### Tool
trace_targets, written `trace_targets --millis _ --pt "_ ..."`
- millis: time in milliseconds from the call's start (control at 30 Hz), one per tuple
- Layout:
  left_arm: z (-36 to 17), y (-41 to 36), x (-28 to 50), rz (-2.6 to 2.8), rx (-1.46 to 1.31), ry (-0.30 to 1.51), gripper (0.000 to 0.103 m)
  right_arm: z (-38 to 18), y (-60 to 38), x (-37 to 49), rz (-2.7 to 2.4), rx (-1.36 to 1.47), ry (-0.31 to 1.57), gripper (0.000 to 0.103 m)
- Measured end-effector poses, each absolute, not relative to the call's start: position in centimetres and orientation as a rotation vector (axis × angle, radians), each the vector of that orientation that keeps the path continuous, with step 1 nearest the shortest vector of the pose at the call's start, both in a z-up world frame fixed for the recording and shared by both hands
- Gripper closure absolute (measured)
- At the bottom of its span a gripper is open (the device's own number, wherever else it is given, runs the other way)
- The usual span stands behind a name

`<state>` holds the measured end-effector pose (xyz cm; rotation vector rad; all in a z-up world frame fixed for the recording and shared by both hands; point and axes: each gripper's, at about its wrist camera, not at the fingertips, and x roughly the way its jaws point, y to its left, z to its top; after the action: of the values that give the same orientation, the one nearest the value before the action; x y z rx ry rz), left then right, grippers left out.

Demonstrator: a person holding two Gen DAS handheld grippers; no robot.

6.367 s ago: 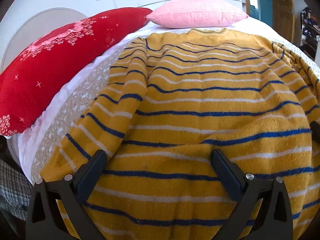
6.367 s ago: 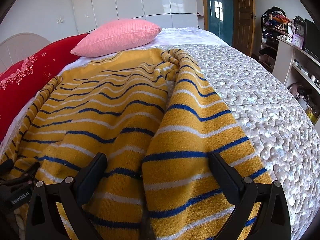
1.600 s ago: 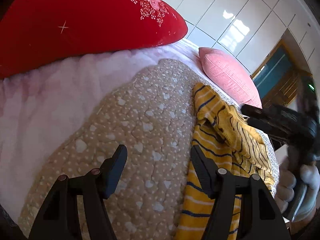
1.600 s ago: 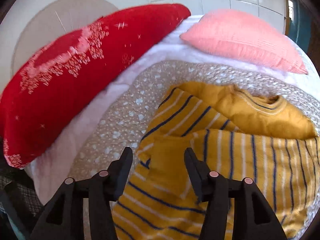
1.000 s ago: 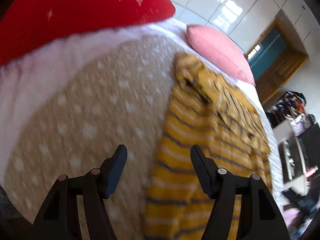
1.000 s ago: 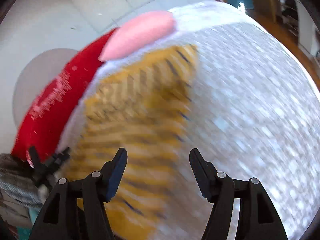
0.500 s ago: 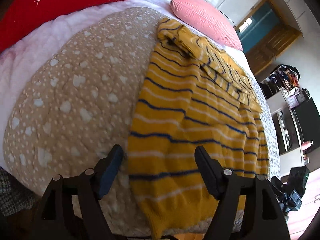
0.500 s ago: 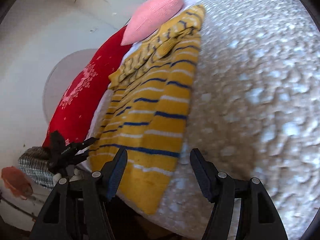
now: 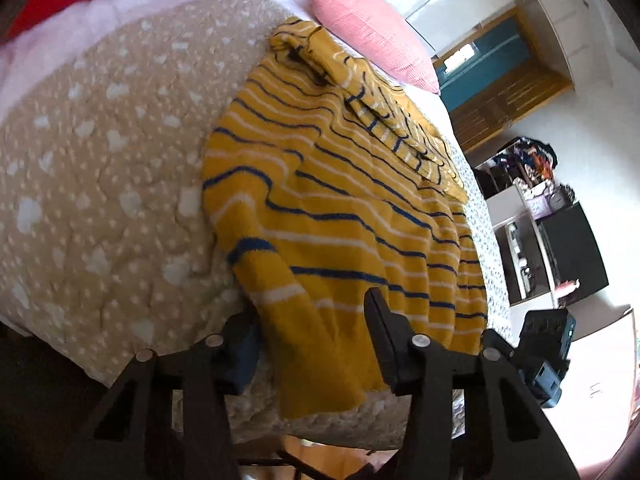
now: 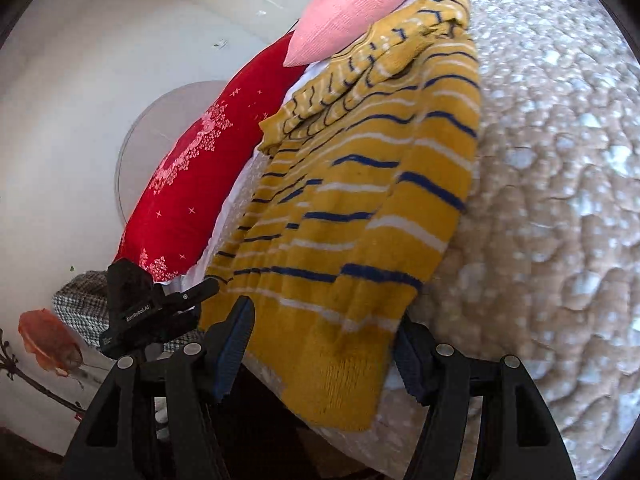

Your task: Fold small clothes

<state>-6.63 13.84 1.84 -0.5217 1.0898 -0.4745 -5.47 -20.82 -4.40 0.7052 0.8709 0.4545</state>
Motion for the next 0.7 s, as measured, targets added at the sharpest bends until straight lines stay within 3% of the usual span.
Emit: trace_targets --millis 100,167,200,233,267,367,700 --pt "1.3 14.0 -6.3 -0.462 -0.581 1.093 0.056 -4.4 -19.5 -6.1 0.384 0.618 0.855 0.036" --pt "1.4 13.6 -6.1 -0.443 -0.563 1.098 0.061 -4.4 -19.3 -6.5 0.324 0.579 0.856 0.057" --pt "1.6 13.3 -6.0 -0.400 -0.525 1.103 0.070 -4.4 -19.4 -6.4 0.301 0.577 0.862 0.063" --pt "1.7 13.3 -5.9 -0.360 -0.486 1.111 0.095 -4.5 -20.0 -6.2 0.293 0.598 0.877 0.078" --pt "1.8 13.2 -5.7 -0.342 -0.465 1.124 0.095 -4.6 -20.7 -5.9 0.300 0.635 0.887 0.084" --pt "2.9 13.8 -6.0 -0.312 -0.490 1.117 0.095 -4.4 -22.5 -6.0 0.333 0.724 0.888 0.090" --pt "6.5 13.3 -11.7 -0.351 -0.451 1.075 0.095 -0.9 -24.2 -11.4 0.421 0.742 0.839 0.091"
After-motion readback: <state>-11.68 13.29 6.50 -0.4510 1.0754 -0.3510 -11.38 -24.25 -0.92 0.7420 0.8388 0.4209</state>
